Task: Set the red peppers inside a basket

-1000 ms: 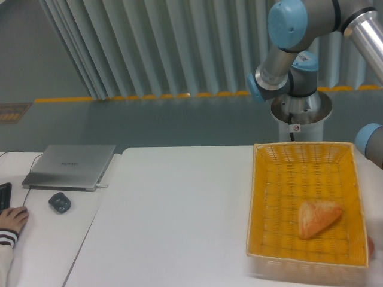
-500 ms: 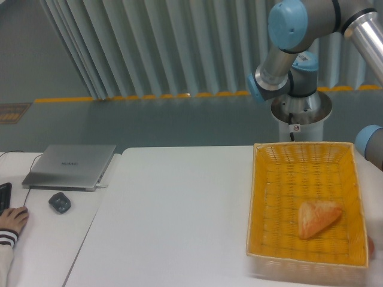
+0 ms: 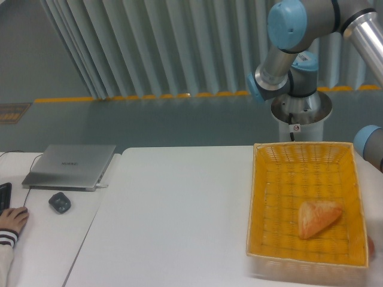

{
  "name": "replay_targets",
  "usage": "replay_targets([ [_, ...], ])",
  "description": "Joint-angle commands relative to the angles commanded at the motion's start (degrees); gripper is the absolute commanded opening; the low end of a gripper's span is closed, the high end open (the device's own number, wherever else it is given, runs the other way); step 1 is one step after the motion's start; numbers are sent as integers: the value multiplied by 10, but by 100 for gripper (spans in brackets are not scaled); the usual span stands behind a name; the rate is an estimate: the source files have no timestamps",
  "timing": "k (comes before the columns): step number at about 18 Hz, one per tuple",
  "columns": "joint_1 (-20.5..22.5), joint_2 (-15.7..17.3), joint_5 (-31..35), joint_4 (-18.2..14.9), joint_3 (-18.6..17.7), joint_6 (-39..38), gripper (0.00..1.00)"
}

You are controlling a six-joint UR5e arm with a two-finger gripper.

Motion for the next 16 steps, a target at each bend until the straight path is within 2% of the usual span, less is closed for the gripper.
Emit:
replay_targets([
  [1, -2, 0, 4, 0, 0, 0, 70],
  [6, -5, 3, 10, -2, -1, -10, 59],
  [16, 2, 15, 5, -4, -4, -2, 59],
])
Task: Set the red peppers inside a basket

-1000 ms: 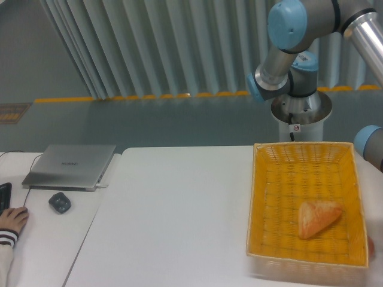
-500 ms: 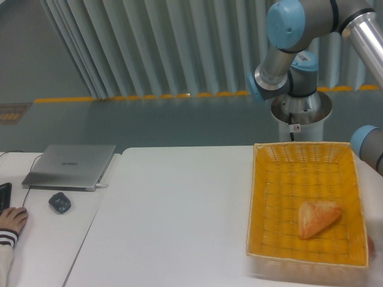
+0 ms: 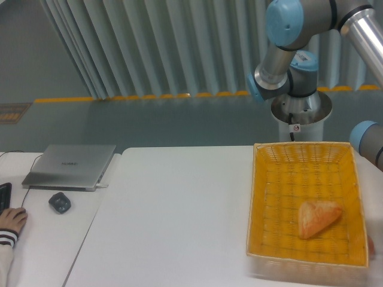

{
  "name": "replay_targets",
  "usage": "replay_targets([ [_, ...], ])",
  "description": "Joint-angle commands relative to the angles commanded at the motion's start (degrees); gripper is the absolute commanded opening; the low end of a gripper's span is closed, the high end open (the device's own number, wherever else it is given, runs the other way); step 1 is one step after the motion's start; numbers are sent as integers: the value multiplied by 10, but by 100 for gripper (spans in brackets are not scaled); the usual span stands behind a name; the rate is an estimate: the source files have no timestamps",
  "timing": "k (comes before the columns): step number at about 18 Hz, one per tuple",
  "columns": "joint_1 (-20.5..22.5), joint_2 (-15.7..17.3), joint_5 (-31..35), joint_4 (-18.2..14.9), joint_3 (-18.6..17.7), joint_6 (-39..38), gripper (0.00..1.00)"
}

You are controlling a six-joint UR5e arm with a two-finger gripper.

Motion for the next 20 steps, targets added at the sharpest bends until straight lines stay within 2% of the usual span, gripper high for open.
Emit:
replay_targets([
  [2, -1, 0, 1, 0, 0, 0, 58],
  [4, 0, 4, 2, -1, 0, -3, 50],
  [6, -1, 9, 4, -2, -1, -3, 49],
  [7, -1, 12, 3, -3, 0, -3, 45],
  [9, 0, 19, 1, -14, 0, -4, 45],
  [11, 0, 22, 3, -19, 0, -7, 31],
  [13, 0, 30, 1, -25, -1, -7, 34],
  [16, 6, 61, -7, -75, 3, -7, 34],
  [18, 17, 79, -44, -101, 4, -9, 35],
  [20, 14, 91, -52, -117, 4, -28, 35],
])
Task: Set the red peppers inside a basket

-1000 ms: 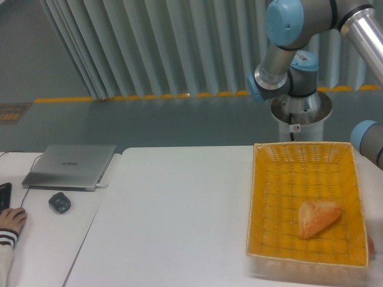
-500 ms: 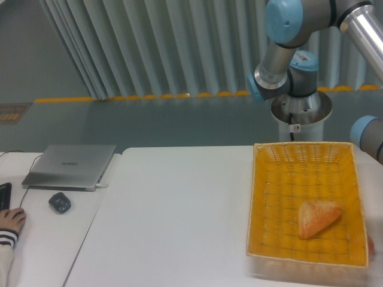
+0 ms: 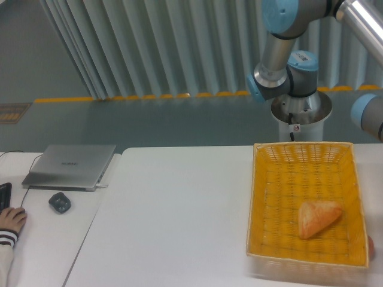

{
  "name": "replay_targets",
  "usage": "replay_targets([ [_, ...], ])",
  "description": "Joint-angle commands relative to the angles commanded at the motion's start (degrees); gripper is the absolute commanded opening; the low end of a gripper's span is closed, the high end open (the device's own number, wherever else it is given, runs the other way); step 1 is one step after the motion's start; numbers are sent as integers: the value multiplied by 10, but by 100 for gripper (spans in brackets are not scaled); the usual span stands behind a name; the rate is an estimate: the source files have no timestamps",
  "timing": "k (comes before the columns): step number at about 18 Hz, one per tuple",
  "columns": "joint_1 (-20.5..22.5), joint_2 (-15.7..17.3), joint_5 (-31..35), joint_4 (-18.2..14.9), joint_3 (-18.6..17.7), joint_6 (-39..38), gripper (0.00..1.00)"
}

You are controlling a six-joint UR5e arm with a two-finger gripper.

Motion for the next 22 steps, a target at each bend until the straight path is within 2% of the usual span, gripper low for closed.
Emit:
replay_targets([
  [2, -14, 19, -36, -24, -3, -44, 36],
  [5, -39, 33, -54, -37, -4, -102, 38],
  [11, -114, 47, -63, -40, -35, -252, 38],
  [17, -125, 62, -62, -70, -60, -256, 39],
  [22, -134, 63, -61, -71, -62, -262, 42],
])
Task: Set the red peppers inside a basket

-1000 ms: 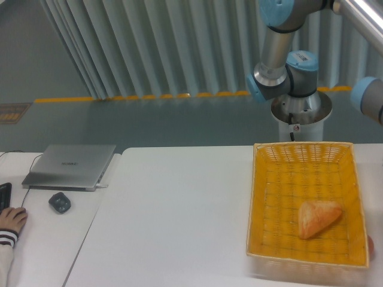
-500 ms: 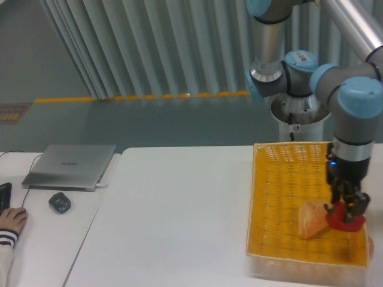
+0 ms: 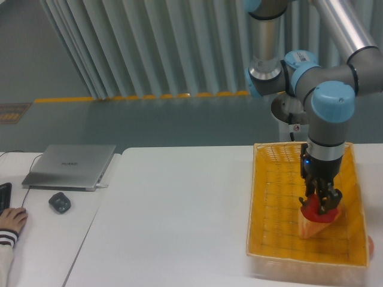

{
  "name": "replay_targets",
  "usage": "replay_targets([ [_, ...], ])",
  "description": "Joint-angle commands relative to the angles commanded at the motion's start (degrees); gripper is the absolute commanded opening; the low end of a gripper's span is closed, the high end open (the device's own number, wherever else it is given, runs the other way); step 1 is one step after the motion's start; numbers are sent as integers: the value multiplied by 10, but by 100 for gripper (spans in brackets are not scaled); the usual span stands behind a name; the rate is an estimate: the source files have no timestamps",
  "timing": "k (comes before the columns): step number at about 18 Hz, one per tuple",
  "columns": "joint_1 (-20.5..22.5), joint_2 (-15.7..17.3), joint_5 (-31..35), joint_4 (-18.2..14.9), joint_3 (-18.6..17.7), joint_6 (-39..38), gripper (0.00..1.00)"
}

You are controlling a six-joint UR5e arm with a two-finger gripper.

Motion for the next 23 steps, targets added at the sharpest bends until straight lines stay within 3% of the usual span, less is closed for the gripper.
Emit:
replay_targets([
  [5, -1, 3, 2, 3, -11, 2, 51],
  [7, 0, 5, 3, 7, -12, 4, 100],
  [12, -3, 6, 21, 16, -18, 5, 100],
  [15, 3, 3, 32, 61, -20, 3, 100],
  [18, 2, 0, 91, 63, -11, 12, 100],
  [23, 23, -4, 90, 79, -11, 33, 100],
])
